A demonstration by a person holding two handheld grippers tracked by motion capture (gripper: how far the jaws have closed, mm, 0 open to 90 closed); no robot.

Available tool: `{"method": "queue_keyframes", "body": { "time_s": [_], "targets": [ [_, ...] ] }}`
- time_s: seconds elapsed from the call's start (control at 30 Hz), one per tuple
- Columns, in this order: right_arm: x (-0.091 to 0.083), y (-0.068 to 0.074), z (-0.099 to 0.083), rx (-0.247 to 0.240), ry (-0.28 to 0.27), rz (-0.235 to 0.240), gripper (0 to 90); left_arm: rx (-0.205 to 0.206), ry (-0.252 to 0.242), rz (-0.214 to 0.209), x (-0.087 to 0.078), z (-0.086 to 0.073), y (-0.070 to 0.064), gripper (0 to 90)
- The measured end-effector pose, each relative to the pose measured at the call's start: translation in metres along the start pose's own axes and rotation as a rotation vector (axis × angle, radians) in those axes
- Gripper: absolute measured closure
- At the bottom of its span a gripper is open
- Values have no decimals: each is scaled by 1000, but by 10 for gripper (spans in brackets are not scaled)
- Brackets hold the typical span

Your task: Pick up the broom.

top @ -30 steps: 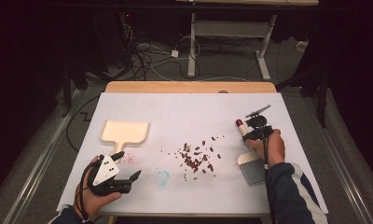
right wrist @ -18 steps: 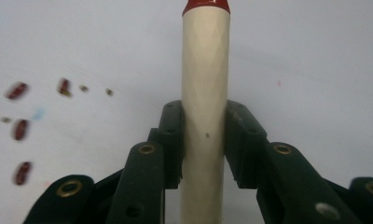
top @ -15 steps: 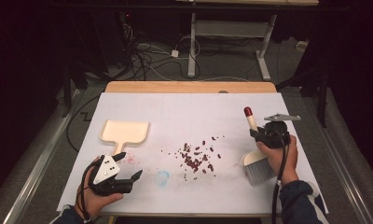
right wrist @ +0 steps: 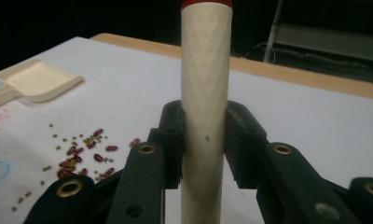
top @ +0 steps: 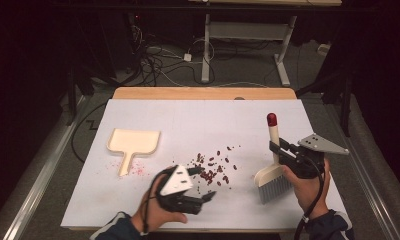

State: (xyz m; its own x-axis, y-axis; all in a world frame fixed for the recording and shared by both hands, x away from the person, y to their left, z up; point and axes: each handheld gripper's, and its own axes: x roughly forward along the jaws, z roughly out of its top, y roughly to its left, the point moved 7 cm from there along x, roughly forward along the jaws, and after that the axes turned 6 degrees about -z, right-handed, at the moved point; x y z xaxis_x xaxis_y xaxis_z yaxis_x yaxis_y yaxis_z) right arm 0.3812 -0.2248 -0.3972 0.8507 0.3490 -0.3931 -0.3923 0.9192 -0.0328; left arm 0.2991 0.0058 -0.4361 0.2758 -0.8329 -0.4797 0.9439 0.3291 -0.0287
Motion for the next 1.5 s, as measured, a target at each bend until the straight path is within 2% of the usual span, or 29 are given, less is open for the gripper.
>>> {"method": "queue_keyframes", "body": {
  "time_s": [0.03,0.07,0.1,0.13,0.17,0.2,0.23,0.33,0.37,0.4,0.47,0.57,0.6,0.77,0.87,0.93,1.03,1.07,1.13,1.17,1.2,1.23,1.27,1.3,1.33,1.4,1.43,1.47,1.5],
  "targets": [
    [-3,5,3,-12,-17,-1,707,0,0,0,0,0,0,234],
    [-5,11,6,-18,-32,6,707,12,3,-28,21,11,-10,234],
    [-7,18,9,-25,-43,16,707,18,4,-31,30,15,-13,234],
    [-9,24,11,-29,-61,22,706,18,4,-31,30,15,-13,237],
    [-11,31,13,-39,-71,33,706,-3,-1,-46,46,21,-17,249],
    [-12,38,14,-51,-75,40,706,-3,-1,-46,46,21,-17,256],
    [-14,45,14,-57,-87,47,706,-25,-1,-31,58,23,-15,259],
    [-16,65,14,-105,-103,74,705,-40,1,-21,64,21,-12,310],
    [-17,72,13,-108,-109,84,705,-62,1,-33,66,17,-8,339],
    [-18,79,13,-113,-108,104,705,-62,1,-33,66,17,-8,354],
    [-21,90,12,-125,-113,130,705,-90,-7,-60,64,10,-2,388],
    [-24,101,12,-147,-128,136,705,-101,-14,-63,61,6,1,518],
    [-24,103,12,-152,-129,144,705,-93,-29,-64,55,4,3,557],
    [-27,110,12,-177,-140,158,703,-95,-20,-30,49,0,11,648],
    [-29,111,11,-169,-134,174,702,-62,14,-27,43,-2,15,654],
    [-30,111,12,-169,-138,203,695,-51,21,-32,41,-2,15,654],
    [-33,112,13,-216,-139,271,594,-29,47,-61,29,-3,20,655],
    [-34,113,13,-245,-128,309,554,-24,48,-69,26,-4,22,655],
    [-36,115,9,-354,-92,347,541,-15,57,-86,19,-4,25,655],
    [-36,115,9,-354,-92,347,541,-15,57,-86,19,-4,25,655],
    [-36,115,0,-442,-34,399,493,5,65,-108,12,-5,26,655],
    [-35,115,-3,-455,-3,404,482,16,73,-120,8,-5,26,655],
    [-35,115,-3,-455,-3,404,482,16,73,-120,8,-5,26,655],
    [-31,112,-10,-481,27,407,471,51,112,-146,3,-7,23,655],
    [-31,112,-10,-481,27,407,471,51,112,-146,3,-7,23,655],
    [-26,112,-16,-498,54,420,444,97,150,-169,0,-10,19,655],
    [-23,115,-22,-541,80,452,443,122,169,-202,-2,-12,14,654],
    [-21,116,-25,-550,95,468,442,122,169,-202,-2,-12,14,654],
    [-20,118,-30,-565,119,499,434,137,179,-221,-3,-13,10,654]
  ]
}}
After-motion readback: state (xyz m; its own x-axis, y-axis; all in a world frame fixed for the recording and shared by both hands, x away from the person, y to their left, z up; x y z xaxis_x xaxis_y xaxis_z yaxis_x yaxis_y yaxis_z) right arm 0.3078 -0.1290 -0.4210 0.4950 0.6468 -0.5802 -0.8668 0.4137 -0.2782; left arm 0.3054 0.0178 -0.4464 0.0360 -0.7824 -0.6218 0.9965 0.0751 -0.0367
